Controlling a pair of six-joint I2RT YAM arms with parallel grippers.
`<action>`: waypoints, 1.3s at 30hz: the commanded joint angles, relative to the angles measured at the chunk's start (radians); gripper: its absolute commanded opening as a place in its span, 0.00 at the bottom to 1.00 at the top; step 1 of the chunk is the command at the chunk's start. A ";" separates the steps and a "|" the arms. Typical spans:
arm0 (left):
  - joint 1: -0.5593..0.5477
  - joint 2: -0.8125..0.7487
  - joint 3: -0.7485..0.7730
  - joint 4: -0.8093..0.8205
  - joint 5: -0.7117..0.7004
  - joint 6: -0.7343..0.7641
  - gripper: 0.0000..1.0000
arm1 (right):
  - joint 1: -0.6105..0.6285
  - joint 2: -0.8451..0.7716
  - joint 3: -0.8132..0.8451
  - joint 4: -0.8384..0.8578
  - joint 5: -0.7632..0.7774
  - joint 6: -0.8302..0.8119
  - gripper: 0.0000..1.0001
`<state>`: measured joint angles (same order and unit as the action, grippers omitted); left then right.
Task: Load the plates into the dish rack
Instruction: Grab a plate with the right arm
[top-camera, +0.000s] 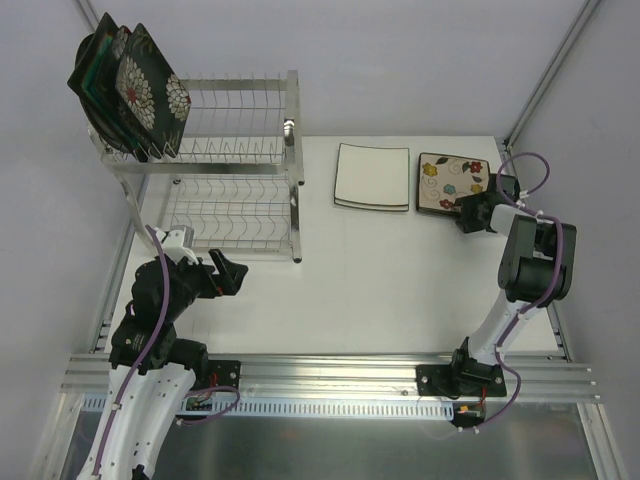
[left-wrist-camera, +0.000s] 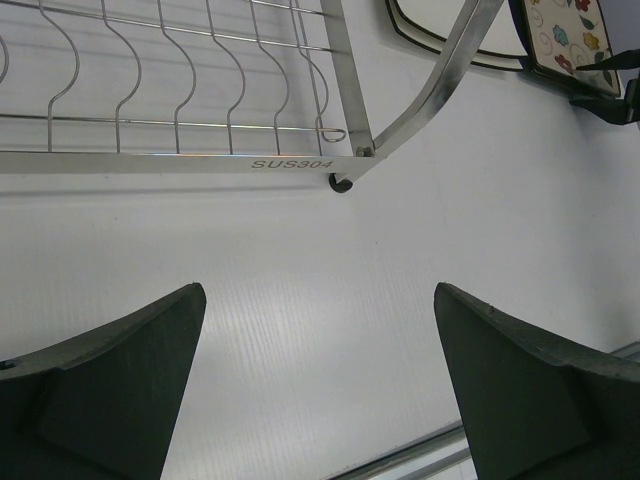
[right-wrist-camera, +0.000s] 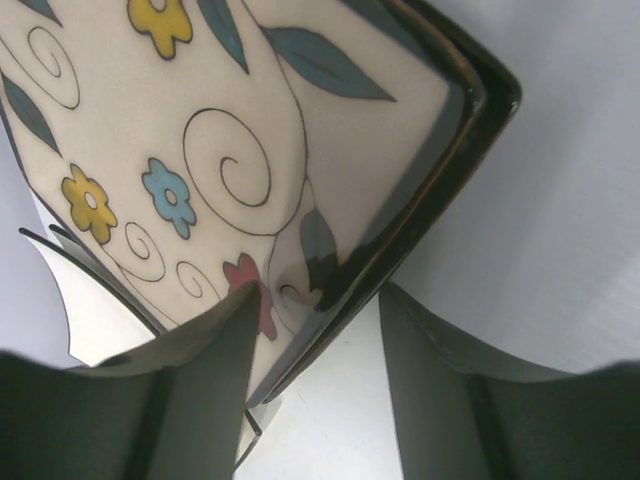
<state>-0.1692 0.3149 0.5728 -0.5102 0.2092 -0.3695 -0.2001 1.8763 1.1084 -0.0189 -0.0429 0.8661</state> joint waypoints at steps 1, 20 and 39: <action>0.002 0.010 -0.007 0.027 0.013 0.018 0.99 | -0.009 -0.022 -0.039 -0.015 0.037 0.027 0.52; 0.002 -0.033 -0.007 0.027 0.007 0.017 0.99 | -0.007 -0.285 -0.349 -0.052 0.052 -0.019 0.22; 0.002 -0.051 -0.008 0.027 0.004 0.015 0.99 | -0.009 -0.512 -0.317 -0.211 -0.009 -0.039 0.09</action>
<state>-0.1692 0.2760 0.5724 -0.5102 0.2089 -0.3695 -0.2054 1.4284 0.7479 -0.1627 -0.0383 0.8474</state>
